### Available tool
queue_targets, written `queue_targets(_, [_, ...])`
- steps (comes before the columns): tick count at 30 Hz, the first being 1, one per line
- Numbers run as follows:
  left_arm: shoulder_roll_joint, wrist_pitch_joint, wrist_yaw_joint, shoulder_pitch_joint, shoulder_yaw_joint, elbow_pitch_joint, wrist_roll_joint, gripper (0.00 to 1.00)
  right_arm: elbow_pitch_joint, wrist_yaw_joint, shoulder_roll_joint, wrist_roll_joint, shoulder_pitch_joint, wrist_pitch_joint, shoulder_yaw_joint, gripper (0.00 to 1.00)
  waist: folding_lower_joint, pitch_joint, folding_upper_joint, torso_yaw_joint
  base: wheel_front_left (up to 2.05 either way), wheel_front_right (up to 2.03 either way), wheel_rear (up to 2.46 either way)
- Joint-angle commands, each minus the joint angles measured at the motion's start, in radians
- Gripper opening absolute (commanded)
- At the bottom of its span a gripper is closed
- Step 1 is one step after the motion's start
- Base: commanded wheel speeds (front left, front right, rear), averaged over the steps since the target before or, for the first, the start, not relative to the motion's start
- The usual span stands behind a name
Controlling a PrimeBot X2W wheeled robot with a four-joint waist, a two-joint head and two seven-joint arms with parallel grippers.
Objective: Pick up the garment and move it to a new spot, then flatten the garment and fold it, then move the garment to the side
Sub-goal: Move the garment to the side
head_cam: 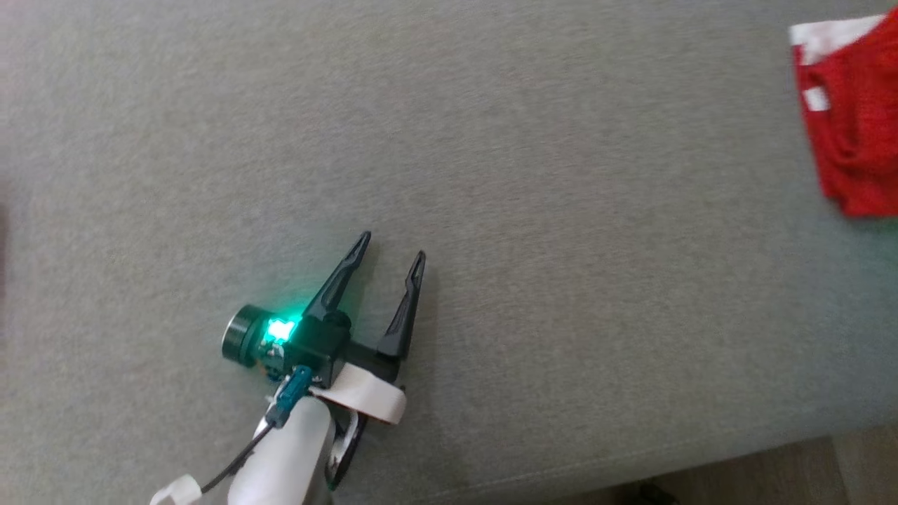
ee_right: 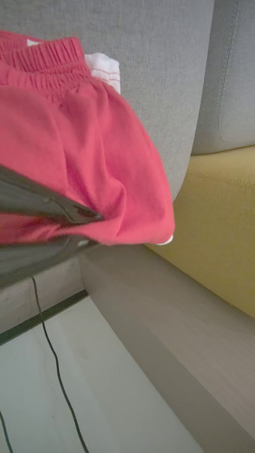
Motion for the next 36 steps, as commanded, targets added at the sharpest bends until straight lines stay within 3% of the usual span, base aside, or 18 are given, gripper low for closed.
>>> queue_targets(1, [0.011,-0.004,0.005,-0.012,0.048,-0.013,0.007,1.0,-0.057,-0.001,-0.028,-0.054,0.003,-0.012,-0.055,1.0,-0.0001,0.021,0.0,0.025,0.0,0.0,0.0])
queue_targets(4, [0.011,-0.004,0.01,-0.013,0.06,-0.016,0.007,1.0,-0.101,-0.001,0.008,-0.114,0.015,-0.074,-0.157,1.0,-0.0001,0.008,0.0,0.033,0.0,0.0,0.0])
queue_targets(8, [0.011,-0.004,0.027,0.001,0.082,-0.021,0.001,1.0,-0.119,-0.001,0.109,-0.135,0.005,-0.138,-0.17,1.0,-0.0001,-0.032,0.0,0.039,0.0,0.0,0.0])
queue_targets(13, [0.011,-0.004,0.059,0.032,0.118,-0.028,-0.015,1.0,-0.24,-0.001,0.278,-0.05,0.06,-0.148,-0.071,1.0,-0.0001,-0.1,0.0,0.062,0.0,0.0,0.0])
queue_targets(18, [0.01,-0.004,0.083,0.062,0.155,-0.022,-0.029,1.0,-0.357,-0.001,0.35,0.078,0.193,-0.149,0.075,1.0,-0.0001,-0.161,0.0,0.089,0.0,0.0,0.0])
queue_targets(26, [0.01,-0.004,0.106,0.123,0.226,0.001,-0.032,1.0,-0.443,-0.001,0.383,0.269,0.444,-0.149,0.238,1.0,-0.0001,-0.263,0.0,0.162,0.0,0.0,0.0])
queue_targets(36, [0.01,-0.004,0.12,0.187,0.278,0.011,-0.033,1.0,-0.492,-0.001,0.383,0.442,0.602,-0.149,0.323,1.0,-0.0001,-0.344,0.0,0.204,0.0,0.0,0.0])
